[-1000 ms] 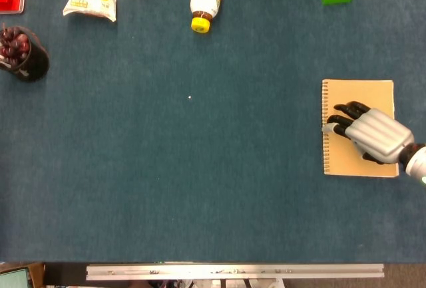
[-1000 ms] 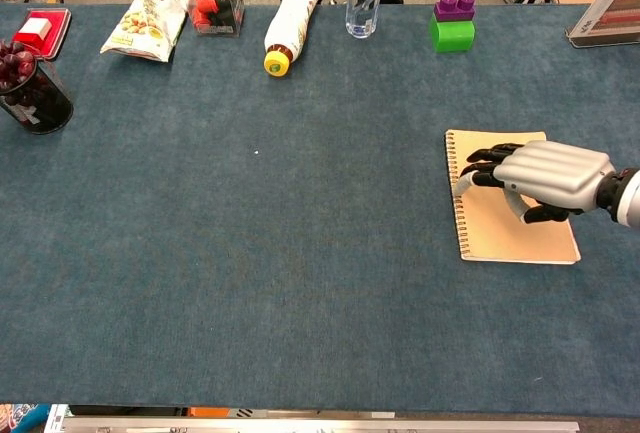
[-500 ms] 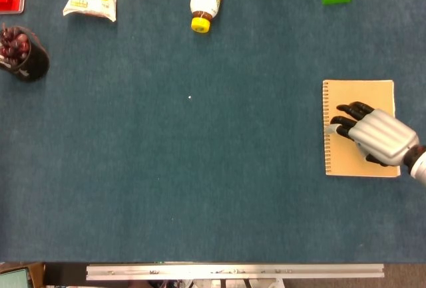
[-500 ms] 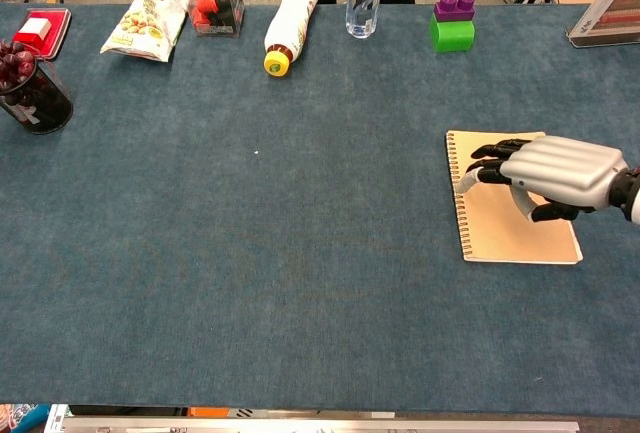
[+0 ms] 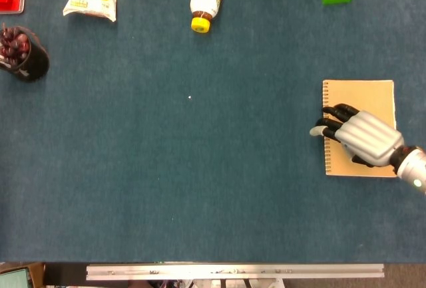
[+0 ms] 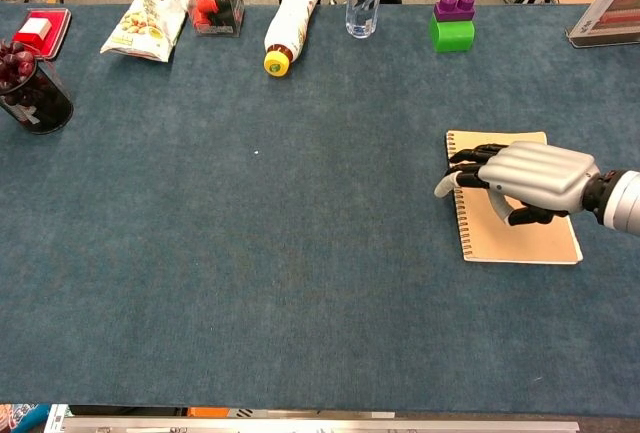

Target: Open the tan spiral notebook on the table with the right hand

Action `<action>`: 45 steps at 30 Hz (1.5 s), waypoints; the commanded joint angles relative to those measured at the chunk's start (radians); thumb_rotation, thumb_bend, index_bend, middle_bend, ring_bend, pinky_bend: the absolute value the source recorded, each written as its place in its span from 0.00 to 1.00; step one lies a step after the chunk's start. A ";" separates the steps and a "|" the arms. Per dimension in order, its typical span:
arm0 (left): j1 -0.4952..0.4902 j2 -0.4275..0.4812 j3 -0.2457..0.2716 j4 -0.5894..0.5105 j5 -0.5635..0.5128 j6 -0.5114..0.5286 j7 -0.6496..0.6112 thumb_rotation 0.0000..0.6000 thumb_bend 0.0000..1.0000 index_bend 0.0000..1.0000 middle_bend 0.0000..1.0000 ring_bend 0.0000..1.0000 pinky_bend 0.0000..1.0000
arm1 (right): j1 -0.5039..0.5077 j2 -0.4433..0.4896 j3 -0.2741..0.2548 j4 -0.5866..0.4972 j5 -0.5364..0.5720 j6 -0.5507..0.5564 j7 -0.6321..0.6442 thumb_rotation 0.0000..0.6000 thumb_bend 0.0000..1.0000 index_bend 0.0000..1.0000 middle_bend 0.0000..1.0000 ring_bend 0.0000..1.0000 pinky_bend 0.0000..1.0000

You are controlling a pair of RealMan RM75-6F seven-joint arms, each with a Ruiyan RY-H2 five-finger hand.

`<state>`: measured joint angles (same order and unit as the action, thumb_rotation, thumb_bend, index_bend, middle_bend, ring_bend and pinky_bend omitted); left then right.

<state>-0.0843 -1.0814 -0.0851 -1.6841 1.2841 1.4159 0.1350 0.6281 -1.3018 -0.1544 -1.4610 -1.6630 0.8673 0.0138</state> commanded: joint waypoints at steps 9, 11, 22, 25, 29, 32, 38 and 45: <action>-0.001 -0.001 0.002 -0.001 0.003 -0.001 0.004 1.00 0.24 0.47 0.30 0.25 0.38 | -0.002 -0.018 0.001 0.034 0.007 -0.002 0.021 1.00 1.00 0.23 0.22 0.07 0.12; -0.001 -0.001 0.002 -0.003 0.003 -0.001 0.006 1.00 0.24 0.47 0.30 0.25 0.38 | -0.002 -0.021 0.001 0.041 0.010 -0.005 0.022 1.00 1.00 0.23 0.22 0.07 0.12; 0.000 0.000 0.001 -0.003 -0.001 -0.001 0.002 1.00 0.24 0.47 0.30 0.25 0.38 | -0.005 -0.017 -0.004 0.046 0.021 -0.015 0.011 1.00 1.00 0.23 0.22 0.07 0.12; 0.000 0.001 0.000 -0.003 -0.002 -0.001 0.002 1.00 0.24 0.47 0.30 0.25 0.38 | -0.006 -0.006 -0.007 0.039 0.024 -0.017 0.002 1.00 1.00 0.23 0.22 0.07 0.12; 0.000 0.000 0.001 -0.003 -0.001 -0.001 0.004 1.00 0.24 0.47 0.30 0.25 0.38 | -0.008 0.021 -0.012 0.022 0.033 -0.026 -0.020 1.00 1.00 0.23 0.22 0.07 0.12; -0.001 -0.001 0.001 -0.002 -0.002 -0.002 0.006 1.00 0.24 0.47 0.30 0.25 0.38 | -0.011 0.040 -0.014 0.007 0.043 -0.033 -0.040 1.00 1.00 0.23 0.22 0.07 0.12; -0.001 -0.003 0.001 -0.001 -0.003 -0.003 0.007 1.00 0.24 0.47 0.30 0.25 0.38 | -0.016 0.068 -0.015 -0.024 0.050 -0.032 -0.053 1.00 1.00 0.23 0.22 0.07 0.12; -0.001 -0.003 0.002 -0.001 -0.005 -0.004 0.008 1.00 0.24 0.47 0.30 0.25 0.38 | -0.037 0.063 -0.021 -0.007 -0.061 0.108 0.033 1.00 0.73 0.23 0.22 0.07 0.14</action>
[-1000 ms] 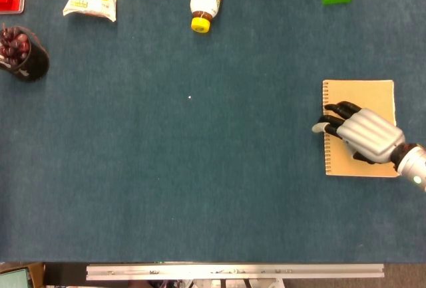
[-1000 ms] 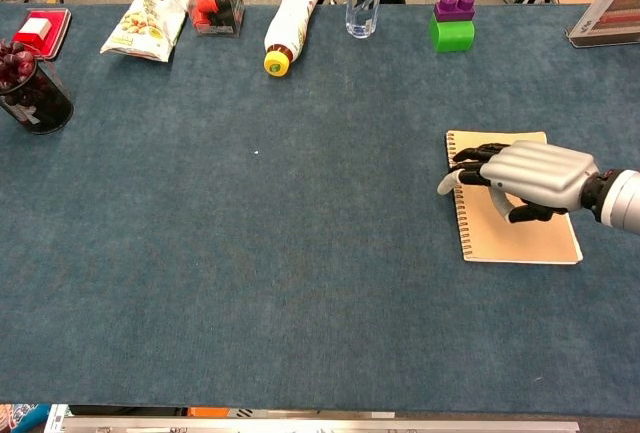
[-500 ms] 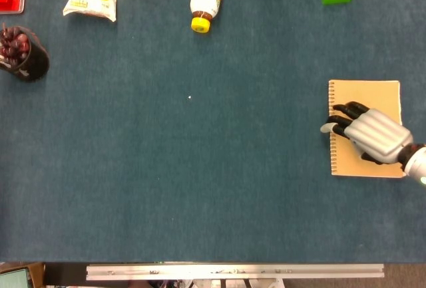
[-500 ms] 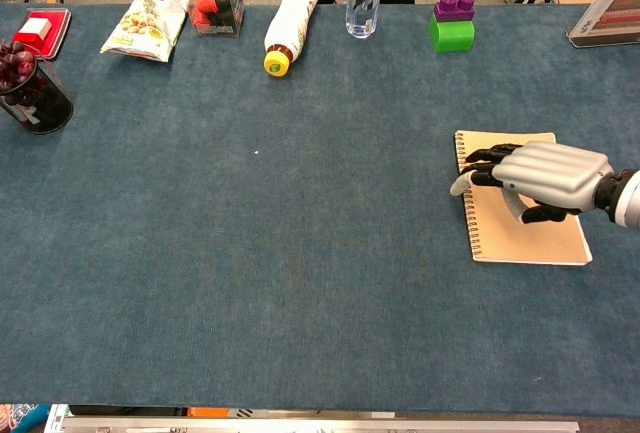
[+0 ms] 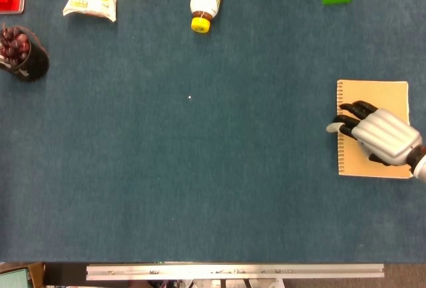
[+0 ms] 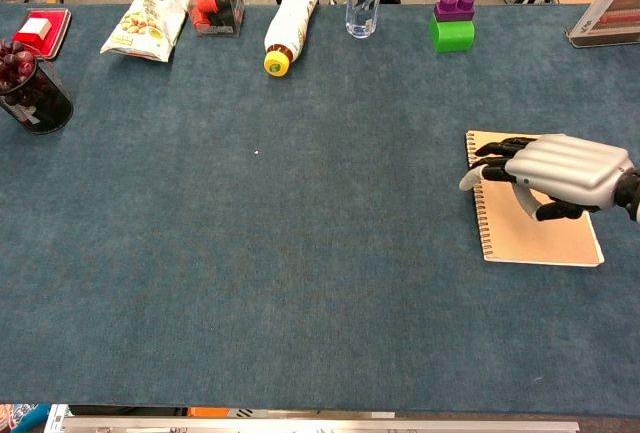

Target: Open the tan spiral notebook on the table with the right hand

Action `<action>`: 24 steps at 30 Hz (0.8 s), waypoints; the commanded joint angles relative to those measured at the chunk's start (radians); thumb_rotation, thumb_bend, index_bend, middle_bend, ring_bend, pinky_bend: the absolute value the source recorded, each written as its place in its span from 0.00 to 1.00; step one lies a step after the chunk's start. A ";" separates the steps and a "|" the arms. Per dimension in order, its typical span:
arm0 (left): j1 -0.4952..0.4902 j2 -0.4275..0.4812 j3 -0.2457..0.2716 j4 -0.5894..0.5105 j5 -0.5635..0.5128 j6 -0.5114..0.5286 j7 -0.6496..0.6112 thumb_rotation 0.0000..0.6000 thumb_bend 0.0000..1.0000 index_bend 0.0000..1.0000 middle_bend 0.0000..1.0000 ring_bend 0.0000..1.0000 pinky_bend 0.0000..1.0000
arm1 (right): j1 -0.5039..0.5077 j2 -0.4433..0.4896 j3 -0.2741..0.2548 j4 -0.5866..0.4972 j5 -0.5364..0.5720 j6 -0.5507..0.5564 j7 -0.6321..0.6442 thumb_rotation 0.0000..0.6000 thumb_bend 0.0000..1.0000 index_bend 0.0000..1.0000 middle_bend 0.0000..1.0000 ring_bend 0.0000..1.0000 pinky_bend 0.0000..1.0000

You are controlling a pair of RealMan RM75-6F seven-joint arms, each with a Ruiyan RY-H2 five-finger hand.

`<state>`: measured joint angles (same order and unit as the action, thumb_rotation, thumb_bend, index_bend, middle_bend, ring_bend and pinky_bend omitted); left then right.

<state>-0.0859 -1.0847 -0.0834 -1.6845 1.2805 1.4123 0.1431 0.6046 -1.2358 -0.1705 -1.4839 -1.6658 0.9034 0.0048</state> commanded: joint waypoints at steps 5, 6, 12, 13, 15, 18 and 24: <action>0.001 0.002 -0.001 0.000 -0.003 -0.002 -0.005 1.00 0.24 0.47 0.30 0.25 0.38 | -0.046 0.002 -0.007 0.068 -0.130 0.198 0.029 1.00 0.36 0.22 0.17 0.07 0.14; 0.001 0.002 0.000 0.000 -0.003 -0.002 -0.004 1.00 0.24 0.47 0.30 0.25 0.38 | -0.052 0.003 -0.008 0.082 -0.143 0.219 0.023 1.00 0.32 0.22 0.16 0.07 0.14; 0.001 -0.001 0.003 0.000 -0.003 -0.003 0.004 1.00 0.24 0.47 0.30 0.25 0.38 | -0.076 -0.007 -0.022 0.238 -0.258 0.375 0.025 1.00 0.26 0.15 0.13 0.07 0.14; 0.001 -0.001 0.003 0.000 -0.004 -0.004 0.005 1.00 0.24 0.47 0.30 0.25 0.38 | -0.078 -0.014 -0.025 0.273 -0.275 0.397 0.031 1.00 0.26 0.14 0.13 0.07 0.14; 0.000 -0.003 0.003 0.000 -0.006 -0.005 0.009 1.00 0.24 0.47 0.30 0.25 0.38 | -0.083 -0.031 -0.033 0.357 -0.310 0.444 0.048 1.00 0.26 0.13 0.13 0.07 0.14; 0.000 -0.006 0.004 0.001 -0.008 -0.006 0.014 1.00 0.24 0.47 0.30 0.25 0.38 | -0.093 -0.060 -0.045 0.471 -0.342 0.502 0.080 1.00 0.26 0.11 0.13 0.07 0.14; -0.002 -0.010 0.004 0.002 -0.010 -0.010 0.019 1.00 0.24 0.47 0.30 0.25 0.38 | -0.125 -0.127 -0.073 0.676 -0.375 0.599 0.170 1.00 0.22 0.09 0.12 0.06 0.14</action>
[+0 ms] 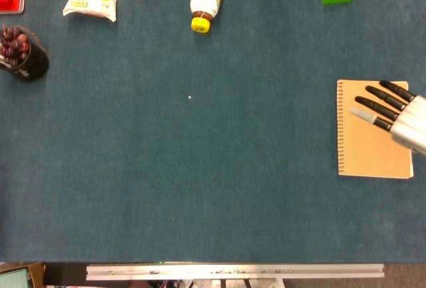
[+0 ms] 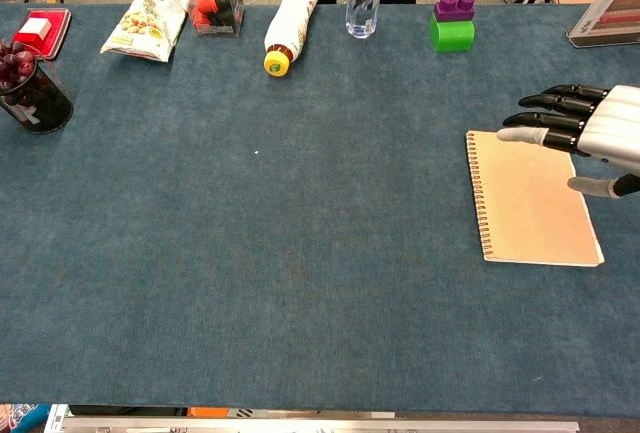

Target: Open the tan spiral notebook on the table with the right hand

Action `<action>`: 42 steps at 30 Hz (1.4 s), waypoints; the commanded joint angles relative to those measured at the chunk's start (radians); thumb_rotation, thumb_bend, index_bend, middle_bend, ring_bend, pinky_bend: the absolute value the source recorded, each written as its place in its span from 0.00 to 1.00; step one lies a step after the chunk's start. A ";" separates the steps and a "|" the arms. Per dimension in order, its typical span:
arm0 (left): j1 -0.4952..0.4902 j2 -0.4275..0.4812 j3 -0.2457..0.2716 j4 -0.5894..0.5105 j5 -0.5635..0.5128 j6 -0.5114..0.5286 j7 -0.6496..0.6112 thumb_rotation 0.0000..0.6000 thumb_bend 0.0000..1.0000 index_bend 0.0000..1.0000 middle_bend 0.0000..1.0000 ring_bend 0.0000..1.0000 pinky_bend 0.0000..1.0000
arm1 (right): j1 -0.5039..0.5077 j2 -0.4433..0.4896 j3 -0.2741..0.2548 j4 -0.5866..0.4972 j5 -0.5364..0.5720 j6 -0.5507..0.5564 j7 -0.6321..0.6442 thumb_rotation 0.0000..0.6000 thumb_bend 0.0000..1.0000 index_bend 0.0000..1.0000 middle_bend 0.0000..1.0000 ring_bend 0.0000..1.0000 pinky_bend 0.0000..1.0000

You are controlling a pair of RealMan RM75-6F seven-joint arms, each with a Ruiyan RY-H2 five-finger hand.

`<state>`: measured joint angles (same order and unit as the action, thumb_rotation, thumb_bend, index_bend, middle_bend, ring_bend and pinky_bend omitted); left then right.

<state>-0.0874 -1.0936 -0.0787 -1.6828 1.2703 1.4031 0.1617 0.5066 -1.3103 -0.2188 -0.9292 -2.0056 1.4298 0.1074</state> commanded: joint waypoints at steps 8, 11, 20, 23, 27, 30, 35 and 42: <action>-0.001 -0.001 0.000 0.001 0.001 0.000 -0.001 1.00 0.24 0.47 0.30 0.25 0.38 | -0.061 -0.113 -0.042 0.275 -0.016 0.081 0.107 1.00 0.00 0.01 0.06 0.01 0.14; 0.000 -0.001 -0.001 0.002 0.001 0.001 -0.002 1.00 0.24 0.47 0.30 0.25 0.38 | -0.064 -0.125 -0.048 0.295 -0.013 0.078 0.107 1.00 0.00 0.00 0.05 0.00 0.14; -0.001 -0.001 -0.001 0.002 0.000 -0.001 -0.004 1.00 0.24 0.47 0.30 0.25 0.38 | -0.073 -0.143 -0.059 0.323 0.006 0.050 0.100 1.00 0.00 0.00 0.01 0.00 0.11; -0.001 -0.001 -0.001 0.002 0.000 -0.001 -0.003 1.00 0.24 0.47 0.30 0.25 0.38 | -0.074 -0.143 -0.062 0.323 0.012 0.039 0.096 1.00 0.00 0.00 0.00 0.00 0.10; -0.001 -0.001 -0.001 0.002 0.000 -0.001 -0.003 1.00 0.24 0.47 0.30 0.25 0.38 | -0.073 -0.135 -0.069 0.313 0.018 0.017 0.084 1.00 0.00 0.00 0.00 0.00 0.08; -0.001 -0.001 0.000 0.002 0.000 -0.001 -0.003 1.00 0.24 0.47 0.30 0.25 0.38 | -0.074 -0.130 -0.073 0.302 0.022 0.004 0.070 1.00 0.00 0.00 0.00 0.00 0.06; -0.001 0.000 0.000 0.002 -0.001 -0.002 -0.003 1.00 0.24 0.47 0.30 0.25 0.38 | -0.078 -0.133 -0.077 0.300 0.028 -0.006 0.061 1.00 0.00 0.00 0.00 0.00 0.06; -0.001 0.001 -0.001 0.000 -0.002 -0.002 -0.004 1.00 0.24 0.47 0.30 0.25 0.38 | -0.082 -0.150 -0.088 0.320 0.025 -0.009 0.068 1.00 0.00 0.00 0.00 0.00 0.06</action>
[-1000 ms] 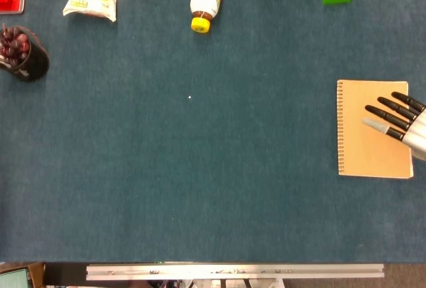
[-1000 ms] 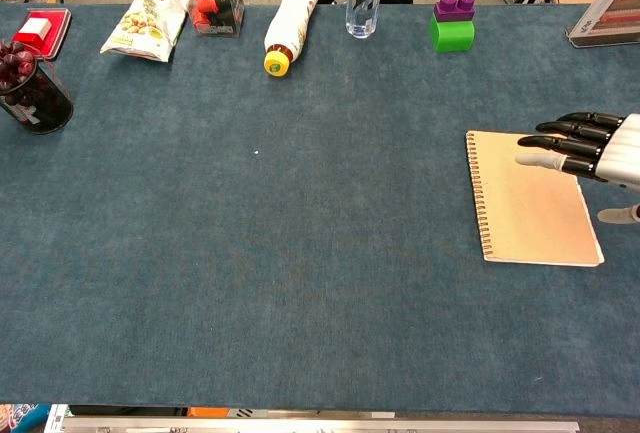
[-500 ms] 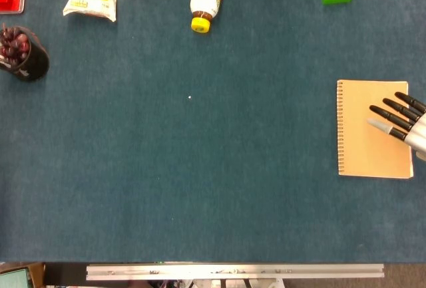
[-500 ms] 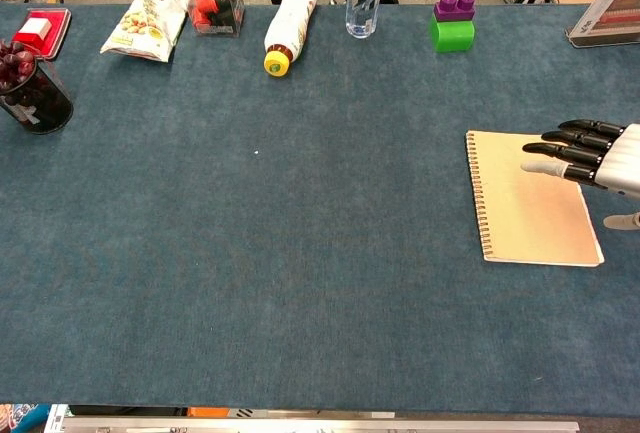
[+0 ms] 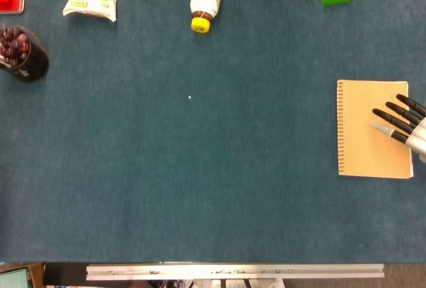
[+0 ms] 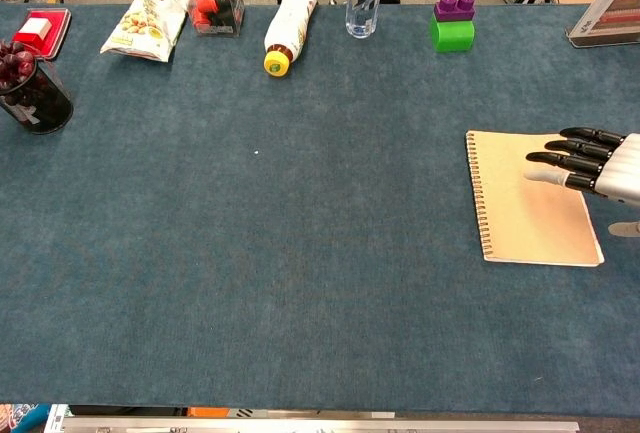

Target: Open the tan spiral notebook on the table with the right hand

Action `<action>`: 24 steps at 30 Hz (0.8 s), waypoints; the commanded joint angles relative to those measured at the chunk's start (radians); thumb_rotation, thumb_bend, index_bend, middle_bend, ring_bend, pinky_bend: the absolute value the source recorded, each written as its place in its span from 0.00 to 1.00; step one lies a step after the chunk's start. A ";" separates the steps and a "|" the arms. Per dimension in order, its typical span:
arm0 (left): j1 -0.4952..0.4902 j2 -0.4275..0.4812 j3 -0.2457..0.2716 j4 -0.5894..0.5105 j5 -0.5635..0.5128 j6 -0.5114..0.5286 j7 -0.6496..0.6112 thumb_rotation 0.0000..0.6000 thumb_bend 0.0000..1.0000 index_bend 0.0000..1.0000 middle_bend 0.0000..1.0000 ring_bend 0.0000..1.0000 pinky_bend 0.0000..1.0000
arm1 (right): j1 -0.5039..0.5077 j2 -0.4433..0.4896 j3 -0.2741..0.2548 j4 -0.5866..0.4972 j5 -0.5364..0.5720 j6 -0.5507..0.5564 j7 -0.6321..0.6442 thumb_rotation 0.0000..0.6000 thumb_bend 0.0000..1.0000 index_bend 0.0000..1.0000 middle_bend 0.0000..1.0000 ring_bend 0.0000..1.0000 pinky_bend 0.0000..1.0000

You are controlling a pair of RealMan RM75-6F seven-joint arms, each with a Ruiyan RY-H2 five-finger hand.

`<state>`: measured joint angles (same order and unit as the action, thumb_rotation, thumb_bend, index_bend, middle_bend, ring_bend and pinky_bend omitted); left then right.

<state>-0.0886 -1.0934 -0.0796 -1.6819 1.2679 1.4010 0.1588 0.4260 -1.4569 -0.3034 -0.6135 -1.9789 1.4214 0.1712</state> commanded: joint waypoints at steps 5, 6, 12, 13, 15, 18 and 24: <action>-0.001 0.001 -0.001 0.001 -0.002 -0.003 -0.005 1.00 0.24 0.47 0.30 0.25 0.38 | -0.004 -0.016 -0.011 0.027 -0.002 -0.003 0.013 1.00 0.00 0.00 0.00 0.00 0.06; 0.000 0.001 -0.001 0.000 -0.002 -0.002 -0.005 1.00 0.24 0.47 0.30 0.25 0.38 | -0.005 -0.018 -0.012 0.031 -0.002 -0.003 0.015 1.00 0.00 0.00 0.00 0.00 0.06; 0.000 0.003 -0.001 -0.002 -0.001 -0.002 -0.006 1.00 0.24 0.47 0.30 0.25 0.38 | -0.007 -0.031 -0.016 0.050 0.002 -0.008 0.021 1.00 0.00 0.00 0.00 0.00 0.06; 0.000 0.003 -0.001 -0.002 0.000 -0.001 -0.007 1.00 0.24 0.47 0.30 0.25 0.38 | -0.007 -0.034 -0.016 0.053 0.002 -0.008 0.020 1.00 0.00 0.00 0.00 0.00 0.06; 0.000 0.003 0.000 -0.002 0.000 -0.002 -0.008 1.00 0.24 0.47 0.30 0.25 0.38 | -0.007 -0.036 -0.016 0.055 0.004 -0.010 0.021 1.00 0.00 0.00 0.00 0.00 0.06; 0.000 0.004 0.000 -0.002 0.000 -0.002 -0.009 1.00 0.24 0.47 0.30 0.25 0.38 | -0.007 -0.041 -0.015 0.057 0.008 -0.015 0.022 1.00 0.00 0.00 0.00 0.00 0.06; 0.002 0.006 -0.002 -0.003 -0.001 0.000 -0.014 1.00 0.24 0.47 0.30 0.25 0.38 | -0.007 -0.049 -0.015 0.060 0.015 -0.025 0.020 1.00 0.00 0.00 0.00 0.00 0.06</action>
<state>-0.0870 -1.0872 -0.0810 -1.6850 1.2672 1.4013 0.1452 0.4192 -1.5056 -0.3186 -0.5533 -1.9644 1.3972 0.1914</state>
